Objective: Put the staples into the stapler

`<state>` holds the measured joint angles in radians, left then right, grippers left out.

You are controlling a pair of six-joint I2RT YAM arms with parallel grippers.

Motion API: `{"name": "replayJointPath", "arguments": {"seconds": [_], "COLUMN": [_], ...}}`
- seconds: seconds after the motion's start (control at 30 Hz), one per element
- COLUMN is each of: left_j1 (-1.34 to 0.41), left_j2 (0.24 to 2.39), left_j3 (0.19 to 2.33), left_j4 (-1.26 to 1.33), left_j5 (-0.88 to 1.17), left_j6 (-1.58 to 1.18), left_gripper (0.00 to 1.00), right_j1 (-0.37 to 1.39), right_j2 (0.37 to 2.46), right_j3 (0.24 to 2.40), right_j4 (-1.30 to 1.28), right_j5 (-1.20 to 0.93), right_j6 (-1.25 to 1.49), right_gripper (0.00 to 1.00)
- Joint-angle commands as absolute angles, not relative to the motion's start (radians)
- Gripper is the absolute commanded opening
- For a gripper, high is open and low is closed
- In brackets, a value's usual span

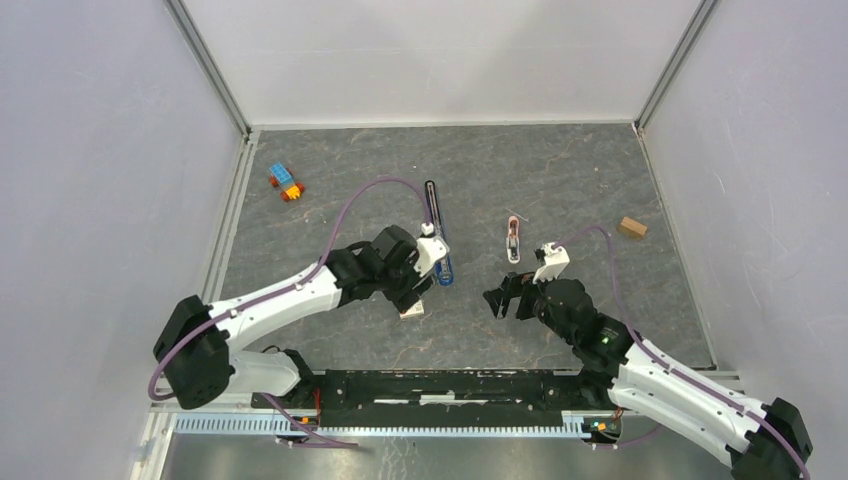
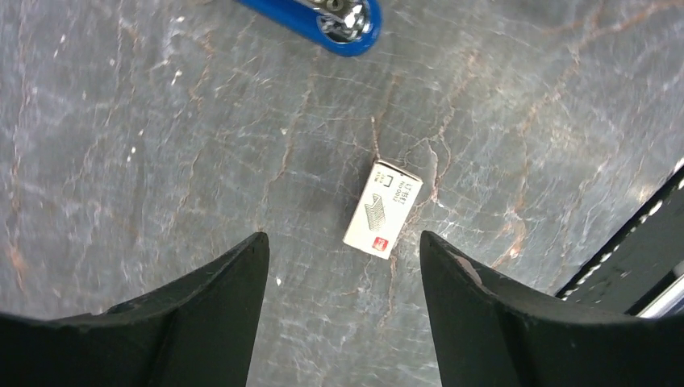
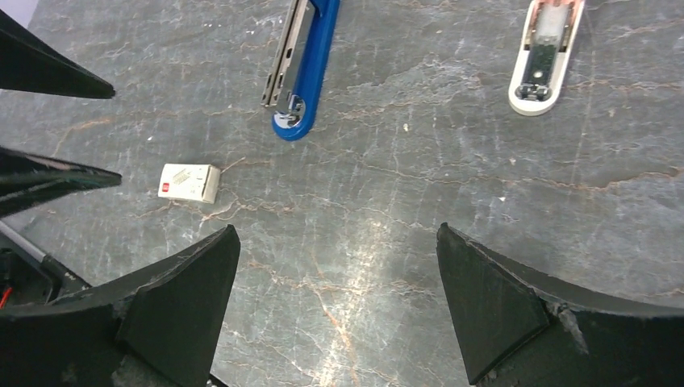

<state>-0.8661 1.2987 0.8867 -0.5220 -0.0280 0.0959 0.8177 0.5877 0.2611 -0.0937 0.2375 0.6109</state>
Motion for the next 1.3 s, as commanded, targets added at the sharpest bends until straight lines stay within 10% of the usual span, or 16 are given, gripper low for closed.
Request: {"name": "replayJointPath", "arguments": {"seconds": [0.0,0.57,1.27], "left_j1": [-0.870,-0.869,-0.869], "left_j2": [1.218,1.463,1.514], "left_j3": [0.765,0.799,0.802], "left_j4": [-0.339,-0.334,-0.319], "left_j5": [0.099,0.156,0.146], "left_j6": [0.368,0.503,0.495], "left_gripper": [0.76,0.76,0.51], "right_j1": [0.808,0.787,0.775], "right_j2": [0.607,0.593,0.554], "right_j3": [0.289,0.257,0.234], "right_j4": [-0.008,0.012,0.018], "right_j5": [0.175,0.161,0.157], "right_j6": [0.632,0.652,0.671], "right_gripper": [0.98,0.98,0.98]}}
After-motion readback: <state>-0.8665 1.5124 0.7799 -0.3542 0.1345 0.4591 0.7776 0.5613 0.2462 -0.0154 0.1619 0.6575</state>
